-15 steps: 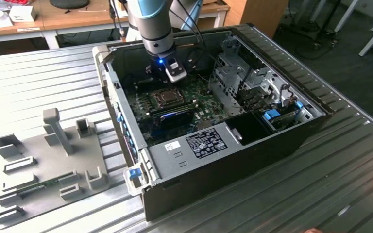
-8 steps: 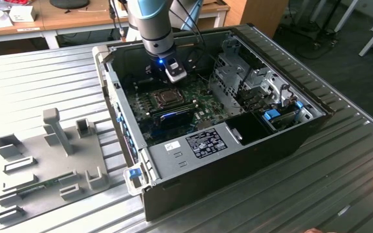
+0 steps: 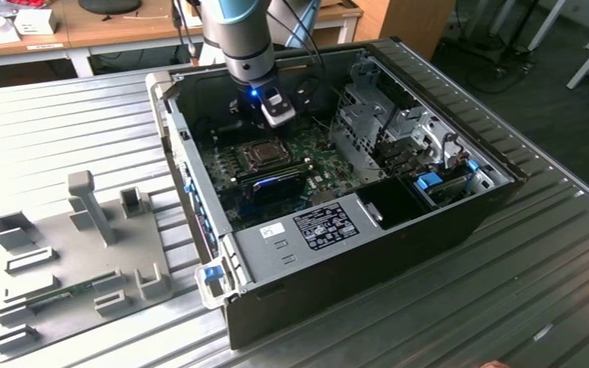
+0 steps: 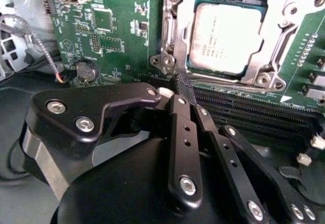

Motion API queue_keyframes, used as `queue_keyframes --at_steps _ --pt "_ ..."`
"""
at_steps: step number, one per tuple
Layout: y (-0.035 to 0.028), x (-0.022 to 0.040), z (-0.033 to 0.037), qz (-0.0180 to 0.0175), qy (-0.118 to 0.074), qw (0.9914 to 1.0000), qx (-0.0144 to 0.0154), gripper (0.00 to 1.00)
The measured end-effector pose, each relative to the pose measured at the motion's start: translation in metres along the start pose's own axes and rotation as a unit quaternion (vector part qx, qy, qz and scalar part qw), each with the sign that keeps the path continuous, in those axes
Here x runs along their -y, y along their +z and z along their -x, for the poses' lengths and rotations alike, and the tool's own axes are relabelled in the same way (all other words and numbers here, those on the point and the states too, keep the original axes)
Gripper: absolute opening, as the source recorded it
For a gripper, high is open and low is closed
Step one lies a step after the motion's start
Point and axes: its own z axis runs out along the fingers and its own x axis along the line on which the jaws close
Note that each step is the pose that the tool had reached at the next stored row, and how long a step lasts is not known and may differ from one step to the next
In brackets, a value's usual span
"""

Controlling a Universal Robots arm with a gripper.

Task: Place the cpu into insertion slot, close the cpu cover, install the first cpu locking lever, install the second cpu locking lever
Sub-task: 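Install the first cpu locking lever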

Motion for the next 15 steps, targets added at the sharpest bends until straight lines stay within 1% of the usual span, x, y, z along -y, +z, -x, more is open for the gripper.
queue_keyframes --at_steps 4,10,11,12,13,15 --pt "-0.0064 -0.0017 0.0014 -0.0002 0.000 1.00000 -0.0003 0.11" --pt "-0.0068 -0.0018 0.0015 -0.0001 0.000 1.00000 -0.0004 0.11" --pt "-0.0067 -0.0018 0.0016 -0.0007 0.000 1.00000 -0.0015 0.11" --pt "-0.0067 -0.0019 0.0018 -0.0029 0.001 0.99998 -0.0054 0.11" --pt "-0.0065 -0.0020 0.0020 -0.0058 0.001 0.99992 -0.0109 0.11" --pt "-0.0060 -0.0022 0.0026 -0.0129 0.003 0.99962 -0.0243 0.11"
